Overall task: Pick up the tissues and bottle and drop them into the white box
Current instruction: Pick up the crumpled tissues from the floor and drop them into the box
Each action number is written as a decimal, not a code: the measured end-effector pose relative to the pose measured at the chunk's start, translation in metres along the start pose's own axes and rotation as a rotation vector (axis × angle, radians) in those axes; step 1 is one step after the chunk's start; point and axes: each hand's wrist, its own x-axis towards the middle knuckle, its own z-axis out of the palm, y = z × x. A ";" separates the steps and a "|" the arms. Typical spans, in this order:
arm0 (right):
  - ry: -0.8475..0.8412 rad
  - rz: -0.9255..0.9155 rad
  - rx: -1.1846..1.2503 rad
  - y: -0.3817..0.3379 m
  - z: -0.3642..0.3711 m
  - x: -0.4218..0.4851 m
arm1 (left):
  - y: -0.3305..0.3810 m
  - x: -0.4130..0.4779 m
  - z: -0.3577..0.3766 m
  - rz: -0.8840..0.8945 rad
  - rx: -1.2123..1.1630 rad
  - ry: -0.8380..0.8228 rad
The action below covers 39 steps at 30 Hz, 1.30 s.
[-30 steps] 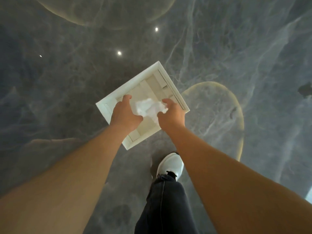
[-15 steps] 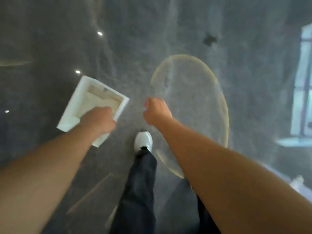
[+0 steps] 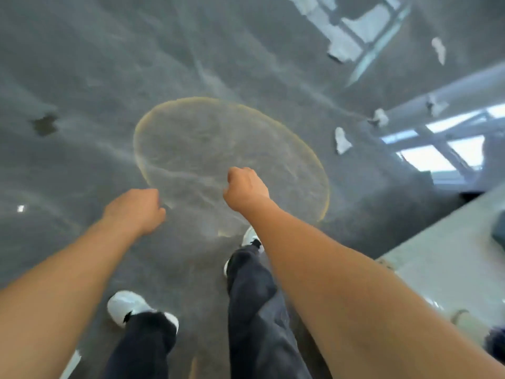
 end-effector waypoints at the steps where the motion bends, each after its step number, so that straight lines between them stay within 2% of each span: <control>1: 0.026 0.050 0.028 0.038 -0.023 0.002 | 0.043 0.009 -0.006 0.063 0.032 -0.019; 4: 0.102 0.191 0.100 0.159 -0.083 0.002 | 0.178 0.037 -0.019 0.254 0.106 -0.093; 10: 0.254 0.462 0.259 0.336 -0.149 -0.026 | 0.386 0.064 -0.041 0.497 0.206 -0.127; 14: 0.217 0.629 0.339 0.400 -0.150 -0.046 | 0.477 0.058 -0.045 0.684 0.348 -0.156; 18: 0.215 0.689 0.447 0.427 -0.160 -0.016 | 0.525 0.078 -0.057 0.752 0.540 -0.207; 22: 0.228 0.678 0.508 0.433 -0.204 0.042 | 0.553 0.121 -0.089 0.689 0.599 -0.221; 27: 0.223 0.645 0.612 0.447 -0.269 0.130 | 0.574 0.178 -0.121 0.581 0.476 -0.252; 31: 0.263 0.724 0.762 0.470 -0.306 0.174 | 0.612 0.208 -0.140 0.525 0.382 -0.307; 34: 0.188 0.672 0.698 0.498 -0.321 0.206 | 0.659 0.234 -0.137 0.466 0.296 -0.318; 39: 0.171 0.548 0.611 0.571 -0.334 0.293 | 0.737 0.297 -0.088 0.401 0.263 -0.314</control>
